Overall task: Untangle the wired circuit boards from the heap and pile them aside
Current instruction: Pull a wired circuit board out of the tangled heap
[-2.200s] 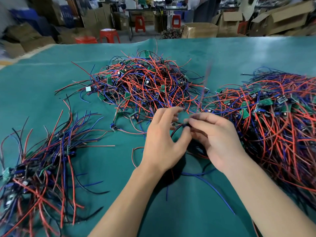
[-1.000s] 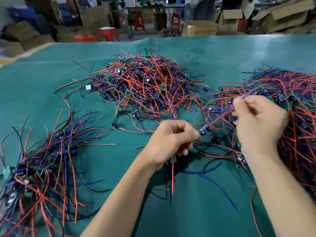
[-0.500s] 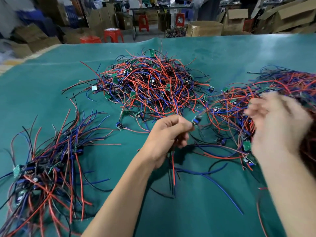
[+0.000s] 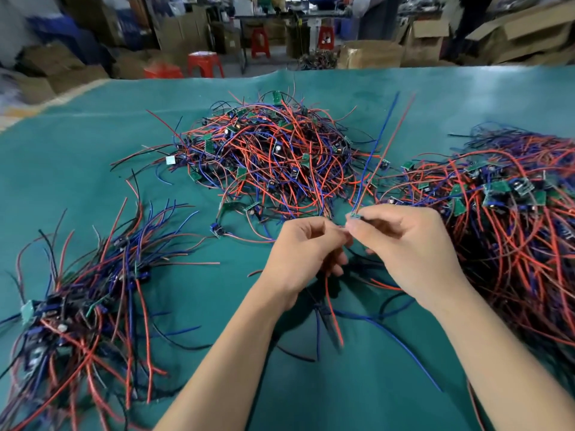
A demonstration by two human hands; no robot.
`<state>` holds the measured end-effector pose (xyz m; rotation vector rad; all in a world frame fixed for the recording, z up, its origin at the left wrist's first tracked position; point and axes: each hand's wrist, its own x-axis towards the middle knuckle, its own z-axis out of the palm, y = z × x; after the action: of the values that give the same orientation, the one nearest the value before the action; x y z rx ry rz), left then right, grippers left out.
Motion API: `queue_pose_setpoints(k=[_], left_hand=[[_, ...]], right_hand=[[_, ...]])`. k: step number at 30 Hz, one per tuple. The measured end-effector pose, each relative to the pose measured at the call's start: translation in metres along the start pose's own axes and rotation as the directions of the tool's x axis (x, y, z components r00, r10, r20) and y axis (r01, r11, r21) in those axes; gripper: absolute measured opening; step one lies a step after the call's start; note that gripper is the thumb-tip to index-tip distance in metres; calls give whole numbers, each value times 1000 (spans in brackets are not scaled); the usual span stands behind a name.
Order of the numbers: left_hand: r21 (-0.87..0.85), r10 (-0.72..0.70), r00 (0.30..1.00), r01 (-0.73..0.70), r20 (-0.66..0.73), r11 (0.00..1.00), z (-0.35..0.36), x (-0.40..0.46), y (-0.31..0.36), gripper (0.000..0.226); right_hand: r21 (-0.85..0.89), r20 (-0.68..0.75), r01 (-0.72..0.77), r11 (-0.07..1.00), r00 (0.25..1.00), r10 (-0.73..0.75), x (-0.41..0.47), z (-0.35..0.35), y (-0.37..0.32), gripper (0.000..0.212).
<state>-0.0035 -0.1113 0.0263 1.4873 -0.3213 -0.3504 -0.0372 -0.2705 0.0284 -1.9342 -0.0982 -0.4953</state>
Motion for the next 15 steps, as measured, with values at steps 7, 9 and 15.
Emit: queue_pose_setpoints(k=[7, 9, 15], left_hand=[[7, 65, 995, -65, 74, 998, -1, 1, 1, 22], [29, 76, 991, -80, 113, 996, 2, 1, -1, 17], [59, 89, 973, -104, 213, 993, 10, 0, -1, 20]], right_hand=[[-146, -196, 86, 986, 974, -114, 1, 7, -1, 18], [-136, -291, 56, 989, 952, -94, 5, 0, 1, 13], [-110, -558, 7, 994, 827, -67, 12, -35, 0, 10]])
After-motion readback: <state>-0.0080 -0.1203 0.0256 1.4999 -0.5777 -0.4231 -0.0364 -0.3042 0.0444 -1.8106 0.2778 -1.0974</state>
